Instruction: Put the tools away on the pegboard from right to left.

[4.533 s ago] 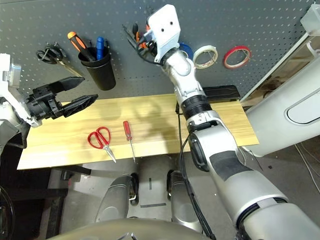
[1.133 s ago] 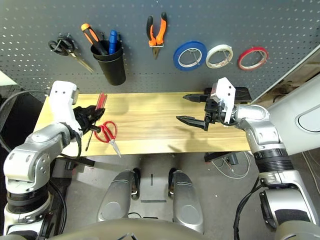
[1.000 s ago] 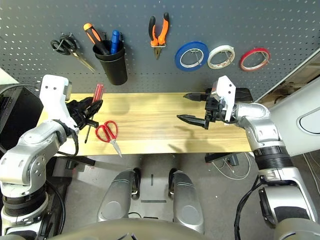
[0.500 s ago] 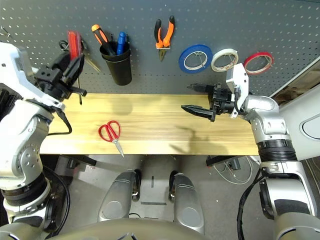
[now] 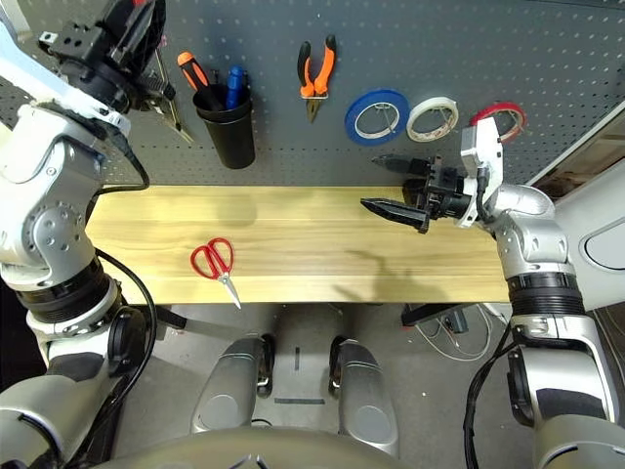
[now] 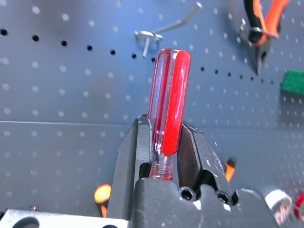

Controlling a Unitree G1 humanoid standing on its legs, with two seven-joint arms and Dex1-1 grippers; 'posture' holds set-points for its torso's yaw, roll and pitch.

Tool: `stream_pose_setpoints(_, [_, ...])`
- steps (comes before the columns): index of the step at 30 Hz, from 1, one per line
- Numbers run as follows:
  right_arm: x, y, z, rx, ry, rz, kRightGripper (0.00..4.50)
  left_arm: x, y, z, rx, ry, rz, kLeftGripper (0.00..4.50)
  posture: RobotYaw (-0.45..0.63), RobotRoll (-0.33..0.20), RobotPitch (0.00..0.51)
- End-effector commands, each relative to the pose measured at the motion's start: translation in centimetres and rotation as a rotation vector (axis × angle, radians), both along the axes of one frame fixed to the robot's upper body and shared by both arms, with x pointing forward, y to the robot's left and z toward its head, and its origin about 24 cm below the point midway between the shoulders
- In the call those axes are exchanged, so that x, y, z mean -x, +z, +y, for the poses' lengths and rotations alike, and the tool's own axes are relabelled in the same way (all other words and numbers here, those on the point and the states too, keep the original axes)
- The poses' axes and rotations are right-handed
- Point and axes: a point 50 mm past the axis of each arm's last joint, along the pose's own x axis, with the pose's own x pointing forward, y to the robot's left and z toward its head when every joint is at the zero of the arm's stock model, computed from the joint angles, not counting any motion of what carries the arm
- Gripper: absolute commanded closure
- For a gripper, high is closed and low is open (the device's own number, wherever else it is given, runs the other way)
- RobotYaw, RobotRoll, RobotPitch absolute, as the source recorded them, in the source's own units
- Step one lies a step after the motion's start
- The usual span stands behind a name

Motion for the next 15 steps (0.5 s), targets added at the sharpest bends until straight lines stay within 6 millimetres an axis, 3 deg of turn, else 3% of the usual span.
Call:
stream_pose_setpoints(1, [0.5, 0.7, 0.2, -0.050, 0.002, -0.052, 0.00, -0.5, 0.3, -0.4, 0.023, 0.012, -0.035, 3.63, 0.04, 0.000, 0.082])
stream_pose_setpoints(15, [1.2, 1.7, 0.9, -0.098, 0.001, -0.085, 0.00, -3.0, 0.2, -0.9, 0.064, 0.038, -0.085, 3.63, -0.02, 0.000, 0.084])
